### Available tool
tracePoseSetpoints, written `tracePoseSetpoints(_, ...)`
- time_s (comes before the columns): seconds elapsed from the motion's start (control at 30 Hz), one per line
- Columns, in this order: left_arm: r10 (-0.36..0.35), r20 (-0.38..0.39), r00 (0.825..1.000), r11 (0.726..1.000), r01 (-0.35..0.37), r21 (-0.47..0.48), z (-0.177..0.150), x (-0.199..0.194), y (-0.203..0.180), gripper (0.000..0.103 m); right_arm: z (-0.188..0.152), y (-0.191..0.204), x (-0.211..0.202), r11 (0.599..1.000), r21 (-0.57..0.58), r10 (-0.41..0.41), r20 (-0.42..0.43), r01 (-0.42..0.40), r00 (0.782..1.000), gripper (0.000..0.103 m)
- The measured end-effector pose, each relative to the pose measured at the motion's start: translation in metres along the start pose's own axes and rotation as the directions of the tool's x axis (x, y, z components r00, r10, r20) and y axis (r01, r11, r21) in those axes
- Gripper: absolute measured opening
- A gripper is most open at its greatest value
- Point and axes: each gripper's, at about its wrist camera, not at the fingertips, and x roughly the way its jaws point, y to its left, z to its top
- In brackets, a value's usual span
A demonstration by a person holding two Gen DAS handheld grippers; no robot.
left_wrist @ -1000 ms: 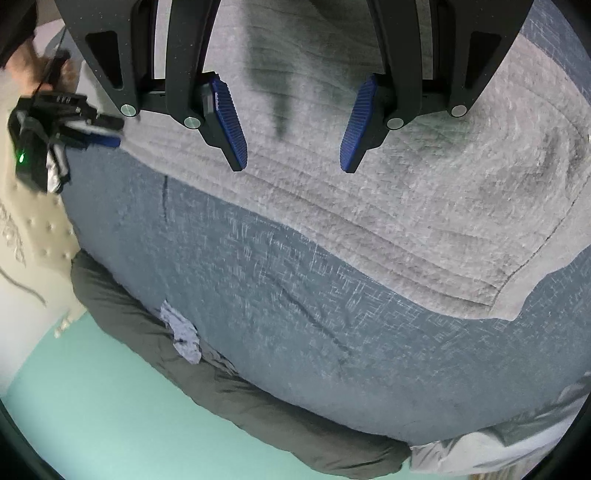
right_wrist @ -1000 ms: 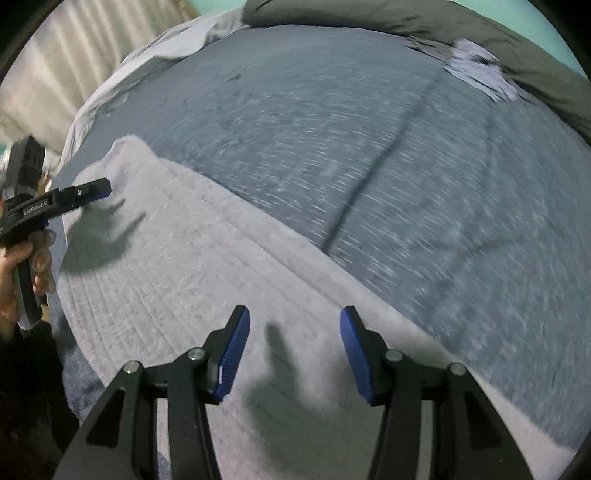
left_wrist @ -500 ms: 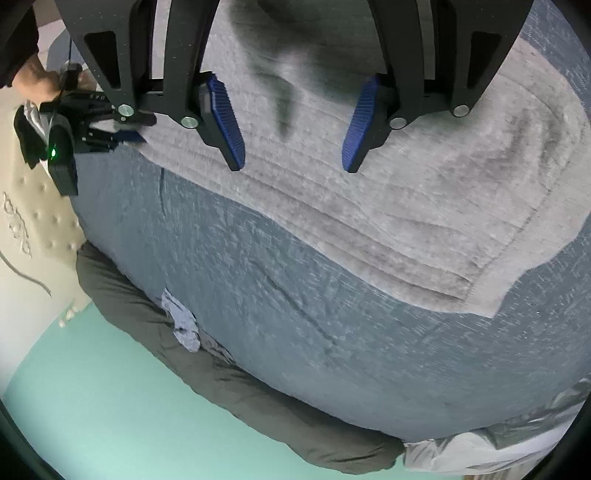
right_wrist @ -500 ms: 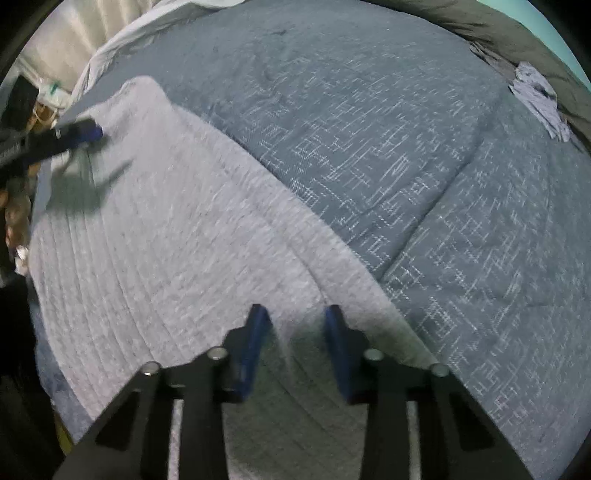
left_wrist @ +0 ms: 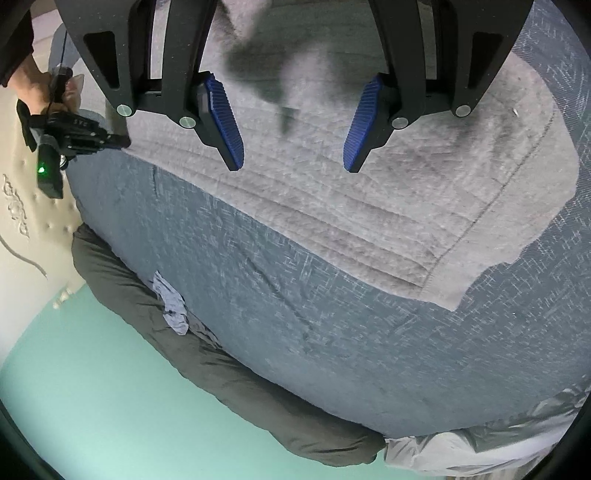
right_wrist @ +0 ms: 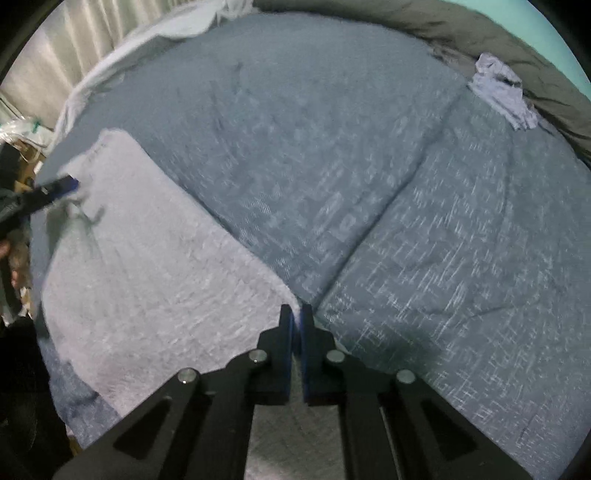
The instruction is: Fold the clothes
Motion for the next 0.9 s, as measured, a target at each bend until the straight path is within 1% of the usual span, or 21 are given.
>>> tracePoseSetpoints(0.03,0.002,0.001,1.0,1.0,-0.002,-0.005,0.001,-0.001,0.002,0.06,-0.001,0.001,0.005,1.0,-0.001,-0.01,-0.01,0.01,1.0,0.003)
tracePoseSetpoints(0.13,0.003,0.008,1.0,1.0,-0.003,-0.018,0.003,-0.004,0.007,0.06,-0.004,0.003,0.014,0.999,0.035,-0.037,-0.006,0.037,0.999,0.004)
tracePoseSetpoints(0.27,0.009,0.015,1.0,0.999,-0.009,-0.034,0.004,-0.007,0.016,0.06,-0.009,0.004,0.005,0.995,0.075,-0.071,0.039,0.068,0.997,0.009)
tracePoseSetpoints(0.3,0.01,0.014,1.0,0.999,-0.01,-0.04,0.005,-0.007,0.018,0.06,-0.011,0.004,0.0,0.993,0.09,-0.082,0.059,0.076,0.995,0.011)
tracePoseSetpoints(0.37,0.01,0.014,1.0,0.999,-0.009,-0.05,0.006,-0.008,0.021,0.06,-0.017,0.004,-0.013,0.986,0.13,-0.122,0.101,0.108,0.987,0.025)
tracePoseSetpoints(0.43,0.014,0.02,1.0,0.998,-0.013,-0.056,0.006,-0.011,0.024,0.06,-0.029,0.003,-0.03,0.976,0.189,-0.141,0.146,0.113,0.979,0.026)
tracePoseSetpoints(0.53,0.011,0.017,1.0,0.997,-0.01,-0.076,0.006,-0.016,0.026,0.06,-0.049,0.002,-0.049,0.962,0.264,-0.123,0.185,0.071,0.975,0.027)
tracePoseSetpoints(0.63,-0.005,0.002,1.0,0.995,0.005,-0.097,0.005,-0.022,0.026,0.06,-0.072,0.007,-0.064,0.94,0.342,-0.075,0.23,-0.009,0.97,0.027)
tracePoseSetpoints(0.73,-0.002,-0.018,1.0,0.996,0.0,-0.085,0.004,-0.031,0.024,0.06,-0.089,0.011,-0.075,0.926,0.371,-0.036,0.258,-0.065,0.965,0.028)
tracePoseSetpoints(0.83,0.008,-0.058,0.998,0.997,-0.012,-0.074,0.001,-0.044,0.029,0.06,-0.104,0.023,-0.083,0.924,0.372,-0.015,0.257,-0.084,0.966,0.034)
tracePoseSetpoints(0.9,0.025,-0.081,0.996,0.998,-0.03,-0.061,-0.001,-0.054,0.034,0.06,-0.114,0.03,-0.079,0.919,0.382,0.01,0.236,-0.103,0.972,0.035)
